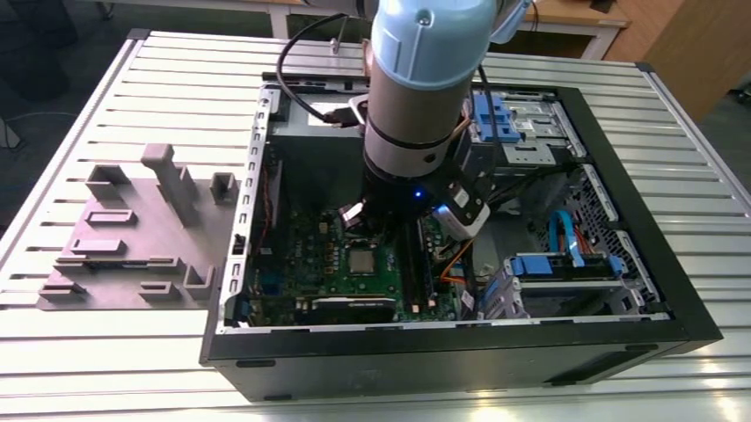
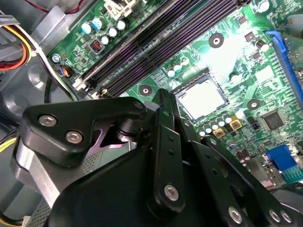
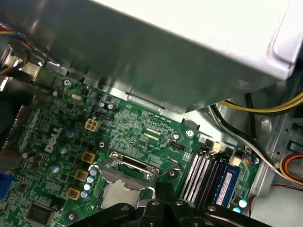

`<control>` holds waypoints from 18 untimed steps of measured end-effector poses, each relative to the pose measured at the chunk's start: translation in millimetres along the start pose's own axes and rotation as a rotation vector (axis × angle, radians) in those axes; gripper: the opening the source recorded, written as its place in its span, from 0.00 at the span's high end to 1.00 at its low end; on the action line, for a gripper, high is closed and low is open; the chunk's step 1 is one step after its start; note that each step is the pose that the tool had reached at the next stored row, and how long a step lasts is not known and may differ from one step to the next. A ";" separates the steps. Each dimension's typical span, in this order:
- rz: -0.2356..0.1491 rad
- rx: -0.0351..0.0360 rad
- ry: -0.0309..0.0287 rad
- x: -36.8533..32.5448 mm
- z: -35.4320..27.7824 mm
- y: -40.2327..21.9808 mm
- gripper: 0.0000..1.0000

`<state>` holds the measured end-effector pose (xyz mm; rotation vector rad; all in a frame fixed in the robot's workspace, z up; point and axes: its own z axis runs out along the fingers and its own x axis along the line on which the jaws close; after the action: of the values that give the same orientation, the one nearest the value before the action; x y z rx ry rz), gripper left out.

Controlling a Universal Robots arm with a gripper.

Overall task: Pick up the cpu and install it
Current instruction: 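Close the cpu cover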

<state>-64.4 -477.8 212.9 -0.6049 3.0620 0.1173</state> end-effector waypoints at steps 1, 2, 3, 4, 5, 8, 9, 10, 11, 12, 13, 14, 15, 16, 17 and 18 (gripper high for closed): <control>-0.001 0.0000 0.0002 0.2 -0.1 -0.5 0.90; -0.001 -0.0001 0.0003 0.2 -0.1 -1.1 0.90; -0.001 0.0000 0.0003 0.3 -0.2 -1.8 0.90; -0.001 0.0000 0.0003 0.3 -0.2 -2.5 0.90; -0.001 0.0000 0.0001 0.2 -0.2 -3.2 0.90; -0.001 0.0000 0.0001 -0.1 -0.4 -5.5 0.90; -0.001 0.0001 0.0002 -0.3 -0.4 -6.0 0.90; -0.002 -0.0001 0.0001 -1.0 -0.4 -6.3 0.90; -0.003 -0.0002 0.0001 -1.7 -0.3 -6.6 0.90; -0.008 -0.0003 0.0004 -2.2 -0.3 -6.8 0.90; -0.016 -0.0008 0.0010 -2.5 -0.3 -7.0 0.90; -0.026 -0.0017 0.0014 -2.9 -0.3 -7.1 0.90; -0.032 -0.0032 0.0013 -3.3 -0.3 -7.3 0.90; -0.034 -0.0041 0.0010 -3.7 -0.2 -7.4 0.90; -0.035 -0.0043 0.0010 -4.0 -0.3 -7.2 0.90; -0.035 -0.0046 0.0010 -4.3 -0.3 -6.9 0.90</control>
<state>-57.8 -482.5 212.8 -0.6580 3.0513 0.1235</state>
